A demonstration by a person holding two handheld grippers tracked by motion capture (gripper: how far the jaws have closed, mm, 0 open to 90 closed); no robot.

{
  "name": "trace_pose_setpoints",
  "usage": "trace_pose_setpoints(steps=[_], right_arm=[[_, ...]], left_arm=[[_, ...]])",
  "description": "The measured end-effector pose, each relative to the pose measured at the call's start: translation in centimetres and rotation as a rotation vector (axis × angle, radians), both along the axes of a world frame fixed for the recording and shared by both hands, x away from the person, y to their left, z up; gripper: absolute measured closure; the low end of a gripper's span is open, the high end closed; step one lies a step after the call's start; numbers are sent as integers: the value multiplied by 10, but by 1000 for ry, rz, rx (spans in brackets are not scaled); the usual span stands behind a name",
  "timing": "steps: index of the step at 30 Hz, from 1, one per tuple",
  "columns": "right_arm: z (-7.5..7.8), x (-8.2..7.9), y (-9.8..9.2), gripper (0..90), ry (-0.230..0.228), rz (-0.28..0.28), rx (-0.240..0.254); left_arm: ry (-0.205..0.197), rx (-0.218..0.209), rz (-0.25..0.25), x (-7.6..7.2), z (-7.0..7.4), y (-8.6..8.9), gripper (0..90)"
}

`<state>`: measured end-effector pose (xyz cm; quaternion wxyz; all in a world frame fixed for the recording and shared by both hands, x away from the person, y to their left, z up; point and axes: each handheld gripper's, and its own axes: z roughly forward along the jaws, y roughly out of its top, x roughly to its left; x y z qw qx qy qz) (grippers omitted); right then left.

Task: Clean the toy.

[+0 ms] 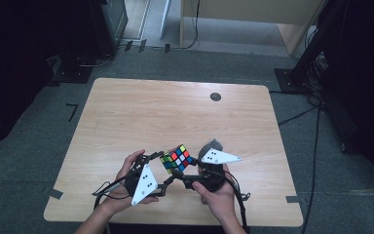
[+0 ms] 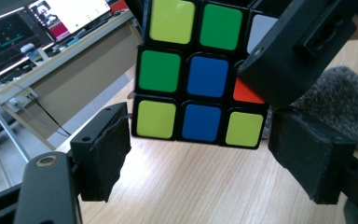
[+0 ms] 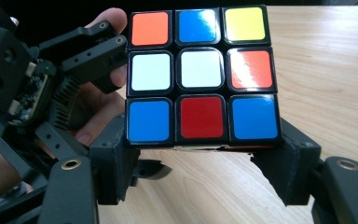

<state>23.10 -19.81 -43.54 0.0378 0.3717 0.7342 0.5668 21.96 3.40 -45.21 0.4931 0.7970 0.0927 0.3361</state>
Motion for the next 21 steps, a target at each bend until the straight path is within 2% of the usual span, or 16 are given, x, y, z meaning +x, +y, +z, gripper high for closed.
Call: trace_pose_setpoints(steps=[6,10,15,21], right_arm=[[-1,1,0,341,27,14,28],[-2,1,1,338,43,24,49],[-4,2,-1,327,43,9,63],[0,1,-6,280,34,-23,86]], left_arm=[[-31,10,9,-2,-1,-1,288],[-33,10,10,-2,-2,-2,310],[0,-24,7,0,-3,1,337],[29,-17,21,3,-5,3,341]])
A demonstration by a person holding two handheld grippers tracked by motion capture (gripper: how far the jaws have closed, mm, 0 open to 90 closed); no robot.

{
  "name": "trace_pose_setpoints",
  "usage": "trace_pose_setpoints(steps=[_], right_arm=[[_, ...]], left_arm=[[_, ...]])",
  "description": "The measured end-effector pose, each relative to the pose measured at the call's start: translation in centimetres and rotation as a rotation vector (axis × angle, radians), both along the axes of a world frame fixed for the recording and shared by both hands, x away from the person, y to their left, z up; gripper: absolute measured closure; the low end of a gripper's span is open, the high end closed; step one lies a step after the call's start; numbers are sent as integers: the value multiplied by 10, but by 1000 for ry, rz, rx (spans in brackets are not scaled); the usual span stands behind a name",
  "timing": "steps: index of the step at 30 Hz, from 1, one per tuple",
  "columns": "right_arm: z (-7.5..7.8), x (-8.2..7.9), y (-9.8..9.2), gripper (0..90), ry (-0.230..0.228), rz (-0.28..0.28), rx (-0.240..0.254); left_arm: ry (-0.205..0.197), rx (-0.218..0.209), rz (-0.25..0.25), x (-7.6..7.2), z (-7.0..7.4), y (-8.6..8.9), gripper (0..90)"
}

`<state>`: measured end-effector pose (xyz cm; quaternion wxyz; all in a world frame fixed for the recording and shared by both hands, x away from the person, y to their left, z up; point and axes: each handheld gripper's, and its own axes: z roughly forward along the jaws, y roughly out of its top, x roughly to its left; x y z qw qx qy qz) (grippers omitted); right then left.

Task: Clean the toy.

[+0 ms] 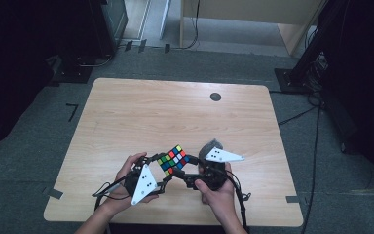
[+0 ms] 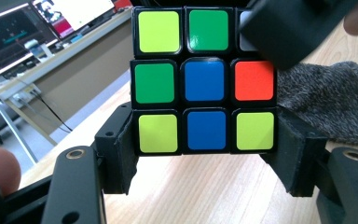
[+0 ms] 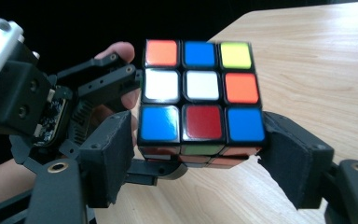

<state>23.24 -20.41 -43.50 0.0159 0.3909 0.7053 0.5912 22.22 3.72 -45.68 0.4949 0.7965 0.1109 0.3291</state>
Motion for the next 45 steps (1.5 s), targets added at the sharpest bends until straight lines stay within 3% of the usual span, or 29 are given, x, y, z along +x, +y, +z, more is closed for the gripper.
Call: trace_pose_setpoints(steps=[6,11,13,17,27,34,37,42,45], right_arm=[[6,0,-10,264,-14,-43,16],[8,2,-18,239,-39,-81,-48],[8,4,-21,233,-43,-89,-90],[3,8,-25,247,-61,-111,-229],[-32,21,-28,224,-60,-149,-542],[-48,30,-40,191,68,-121,-652],[-57,32,-43,228,80,-108,-703],[-65,33,-46,313,74,-91,-716],[-67,33,-48,399,78,-116,-710]], left_arm=[[24,-3,20,4,0,3,342],[67,-36,47,11,2,10,342],[90,-52,58,15,2,14,342],[120,-72,81,20,3,20,343],[150,-98,93,23,5,24,343],[179,-131,93,25,7,28,343],[187,-141,95,26,8,29,343],[194,-157,100,27,9,31,343],[198,-164,96,27,9,31,343]])
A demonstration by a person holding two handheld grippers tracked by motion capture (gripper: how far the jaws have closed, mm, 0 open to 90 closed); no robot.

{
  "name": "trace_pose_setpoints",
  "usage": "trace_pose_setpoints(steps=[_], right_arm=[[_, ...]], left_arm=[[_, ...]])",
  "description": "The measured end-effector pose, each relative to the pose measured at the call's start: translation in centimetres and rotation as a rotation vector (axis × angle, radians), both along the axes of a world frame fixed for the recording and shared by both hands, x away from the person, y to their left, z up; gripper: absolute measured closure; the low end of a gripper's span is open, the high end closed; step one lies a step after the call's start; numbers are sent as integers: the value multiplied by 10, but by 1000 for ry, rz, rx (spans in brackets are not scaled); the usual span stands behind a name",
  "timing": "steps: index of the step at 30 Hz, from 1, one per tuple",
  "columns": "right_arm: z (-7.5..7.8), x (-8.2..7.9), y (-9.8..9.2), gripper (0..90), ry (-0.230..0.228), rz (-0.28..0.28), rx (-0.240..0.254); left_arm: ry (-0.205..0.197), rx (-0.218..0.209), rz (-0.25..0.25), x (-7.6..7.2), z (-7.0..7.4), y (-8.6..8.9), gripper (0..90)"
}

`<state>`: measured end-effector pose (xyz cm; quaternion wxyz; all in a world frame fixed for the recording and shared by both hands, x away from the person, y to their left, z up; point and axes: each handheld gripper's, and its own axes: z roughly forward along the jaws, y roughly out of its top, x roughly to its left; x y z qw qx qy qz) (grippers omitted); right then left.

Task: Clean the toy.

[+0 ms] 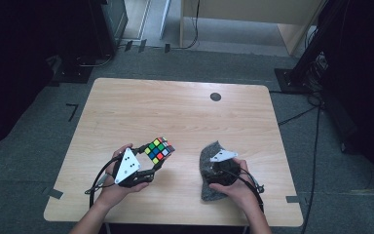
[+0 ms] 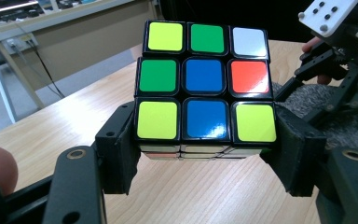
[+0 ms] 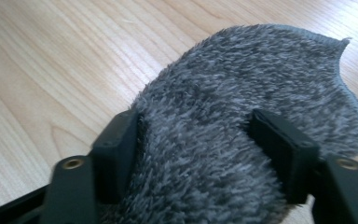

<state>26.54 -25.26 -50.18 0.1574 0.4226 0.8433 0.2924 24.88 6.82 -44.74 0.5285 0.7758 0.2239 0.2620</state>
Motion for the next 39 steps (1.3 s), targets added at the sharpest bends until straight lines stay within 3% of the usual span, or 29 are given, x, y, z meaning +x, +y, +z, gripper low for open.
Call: trace_pose_setpoints(steps=[7,11,14,16,19,23,25,28,32,35,39], right_arm=[[4,1,-6,668,-13,-40,2],[11,-1,-5,719,-45,-57,68],[26,-6,-4,727,-100,-58,189],[42,-14,0,726,-162,-34,281],[64,-26,9,723,-231,-5,335],[96,-50,34,719,-340,112,380],[104,-61,49,711,-377,188,371],[102,-71,71,700,-416,231,307],[89,-72,86,700,-395,295,263],[85,-72,89,697,-401,314,244],[88,-71,82,687,-466,282,229]], left_arm=[[3,4,-10,-1,-1,-2,343],[6,13,-19,-1,-3,-3,344],[3,24,-30,-1,-4,-5,344],[-5,40,-35,-3,-5,-8,344],[-22,79,-41,-7,-7,-14,344],[-40,125,-43,-12,-8,-23,344],[-47,149,-48,-15,-8,-28,344],[-61,185,-65,-21,-8,-35,345],[-75,199,-76,-26,-8,-41,345],[-91,203,-85,-28,-8,-42,346],[-93,189,-86,-28,-6,-40,347]])
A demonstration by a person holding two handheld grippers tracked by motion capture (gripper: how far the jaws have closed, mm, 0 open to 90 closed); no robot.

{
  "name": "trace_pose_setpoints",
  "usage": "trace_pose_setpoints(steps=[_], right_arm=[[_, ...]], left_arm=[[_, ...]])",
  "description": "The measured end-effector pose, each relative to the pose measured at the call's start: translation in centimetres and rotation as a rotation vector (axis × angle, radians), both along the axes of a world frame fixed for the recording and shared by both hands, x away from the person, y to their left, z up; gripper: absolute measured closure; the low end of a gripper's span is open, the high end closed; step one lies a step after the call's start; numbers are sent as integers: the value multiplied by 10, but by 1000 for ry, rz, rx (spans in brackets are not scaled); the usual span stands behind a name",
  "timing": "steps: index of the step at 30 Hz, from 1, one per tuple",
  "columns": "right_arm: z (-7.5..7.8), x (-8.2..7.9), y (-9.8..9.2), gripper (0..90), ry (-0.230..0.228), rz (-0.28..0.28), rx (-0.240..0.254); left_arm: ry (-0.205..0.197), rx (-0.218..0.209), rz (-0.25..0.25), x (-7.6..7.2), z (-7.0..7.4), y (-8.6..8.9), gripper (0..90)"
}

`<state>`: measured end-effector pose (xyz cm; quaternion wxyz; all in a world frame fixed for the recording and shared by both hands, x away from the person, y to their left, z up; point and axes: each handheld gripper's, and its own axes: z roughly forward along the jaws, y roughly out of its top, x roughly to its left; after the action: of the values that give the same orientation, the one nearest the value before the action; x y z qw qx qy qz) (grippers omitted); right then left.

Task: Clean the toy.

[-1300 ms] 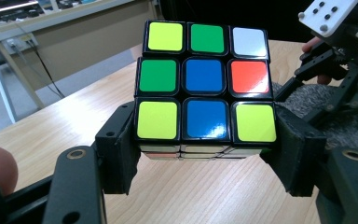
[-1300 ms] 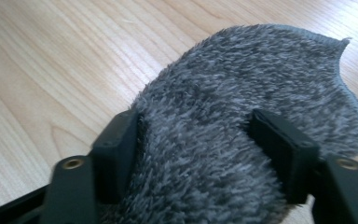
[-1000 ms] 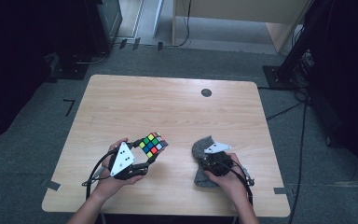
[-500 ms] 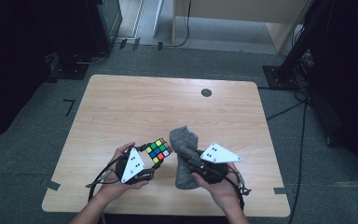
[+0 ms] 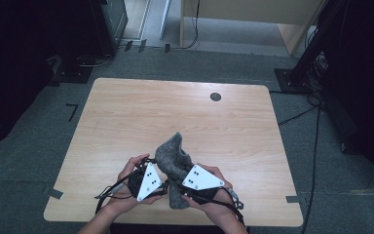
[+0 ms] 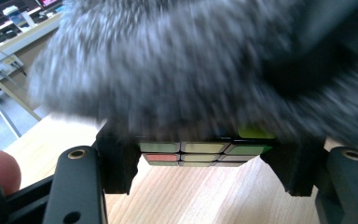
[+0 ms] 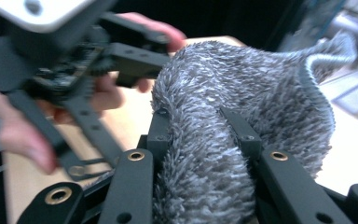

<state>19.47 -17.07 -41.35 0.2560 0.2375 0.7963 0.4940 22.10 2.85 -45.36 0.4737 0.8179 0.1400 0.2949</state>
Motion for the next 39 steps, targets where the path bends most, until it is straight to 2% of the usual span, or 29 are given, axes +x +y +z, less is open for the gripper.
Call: trace_pose_setpoints(steps=[2,4,6,10,12,13,14,18,21,24,27,29,30,33,35,37,39], right_arm=[[2,3,-7,687,5,-51,29],[3,5,-12,688,26,-69,57],[3,4,-12,683,32,-49,66],[1,-4,4,672,21,52,22],[-2,-5,10,666,9,48,-23],[-3,-5,10,663,10,45,-25],[-2,-3,8,661,20,47,-7],[2,3,-8,666,30,-28,67],[4,4,-15,668,32,-69,77],[3,1,-10,667,21,-26,84],[0,-4,2,667,18,56,56],[-3,-7,9,666,-11,79,8],[-4,-7,9,666,-15,80,1],[-2,-3,1,669,-12,41,31],[0,0,-8,669,-19,-5,53],[2,4,-16,665,-25,-59,61],[3,7,-23,661,-10,-83,117]], left_arm=[[2,-5,-4,0,0,0,347],[8,-9,-5,0,0,1,347],[17,-11,-3,1,0,0,346],[26,-6,-8,1,0,-1,346],[12,-2,-11,-1,1,-1,346],[7,4,-10,-1,1,-1,346],[6,2,-11,-1,1,-1,346],[11,-7,-7,0,3,1,346],[16,-21,-9,1,4,3,346],[19,-21,-5,2,3,3,346],[18,-21,-19,1,3,2,346],[7,-10,-23,0,3,1,346],[8,-10,-23,0,3,1,346],[14,-22,-22,0,4,2,346],[9,-16,-17,1,4,3,346],[7,-30,-19,2,4,5,346],[8,-41,-24,2,6,7,346]])
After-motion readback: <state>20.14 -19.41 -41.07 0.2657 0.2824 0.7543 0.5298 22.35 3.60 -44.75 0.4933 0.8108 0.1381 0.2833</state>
